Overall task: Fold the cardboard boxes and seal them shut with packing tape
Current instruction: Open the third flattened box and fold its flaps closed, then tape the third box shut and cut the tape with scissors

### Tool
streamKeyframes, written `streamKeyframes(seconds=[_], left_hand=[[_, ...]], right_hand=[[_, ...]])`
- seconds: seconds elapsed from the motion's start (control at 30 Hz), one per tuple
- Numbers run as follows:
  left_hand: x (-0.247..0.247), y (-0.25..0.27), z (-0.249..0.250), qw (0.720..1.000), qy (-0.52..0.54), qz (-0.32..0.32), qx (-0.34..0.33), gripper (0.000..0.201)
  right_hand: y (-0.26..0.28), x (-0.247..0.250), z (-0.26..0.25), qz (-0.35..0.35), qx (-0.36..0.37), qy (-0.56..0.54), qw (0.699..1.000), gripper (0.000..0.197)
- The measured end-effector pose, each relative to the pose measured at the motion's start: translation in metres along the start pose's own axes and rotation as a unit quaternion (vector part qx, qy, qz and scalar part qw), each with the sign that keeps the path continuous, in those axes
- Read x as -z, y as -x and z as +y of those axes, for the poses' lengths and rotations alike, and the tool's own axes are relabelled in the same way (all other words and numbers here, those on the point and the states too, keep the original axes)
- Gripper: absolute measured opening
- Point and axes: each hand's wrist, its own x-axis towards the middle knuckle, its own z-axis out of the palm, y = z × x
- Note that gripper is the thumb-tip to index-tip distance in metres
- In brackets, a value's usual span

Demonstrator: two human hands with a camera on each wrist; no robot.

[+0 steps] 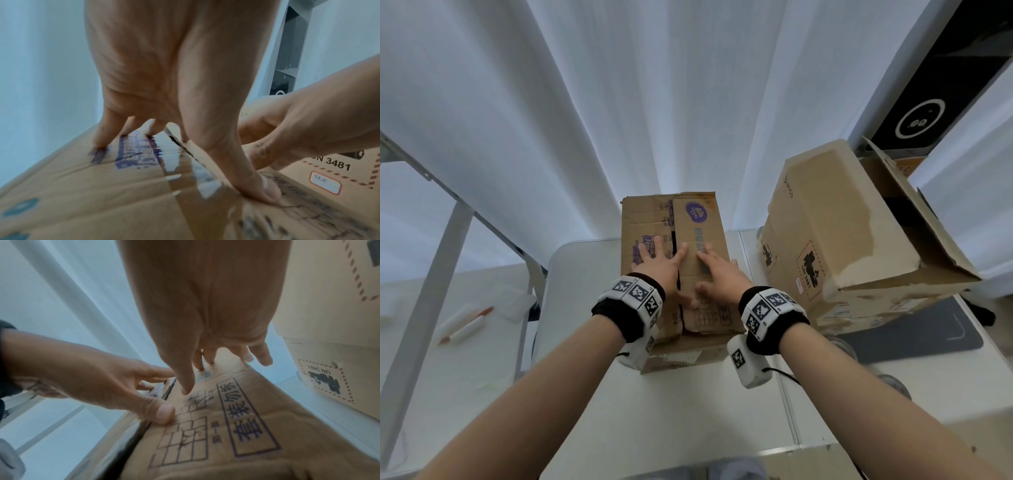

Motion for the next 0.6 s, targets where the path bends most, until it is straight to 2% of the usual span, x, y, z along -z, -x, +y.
streamKeyframes(seconds=[0.23, 0.4, 0.6], left_hand=[[0.005, 0.008, -0.003, 0.998, 0.012, 0.054, -0.033, 0.132], [0.012, 0.014, 0.01, 0.995, 0.019, 0.082, -0.059, 0.127], [0.009, 0.016, 0.037, 0.989, -0.042, 0.113, -0.08, 0.118]], right_hand=[[0.014, 0.007, -0.008, 0.058, 0.007, -0.071, 0.996, 0.069], [0.036, 0.02, -0.011, 0.137, 0.032, -0.153, 0.978, 0.052], [0.052, 0.019, 0.025, 0.195, -0.056, -0.23, 0.952, 0.023]])
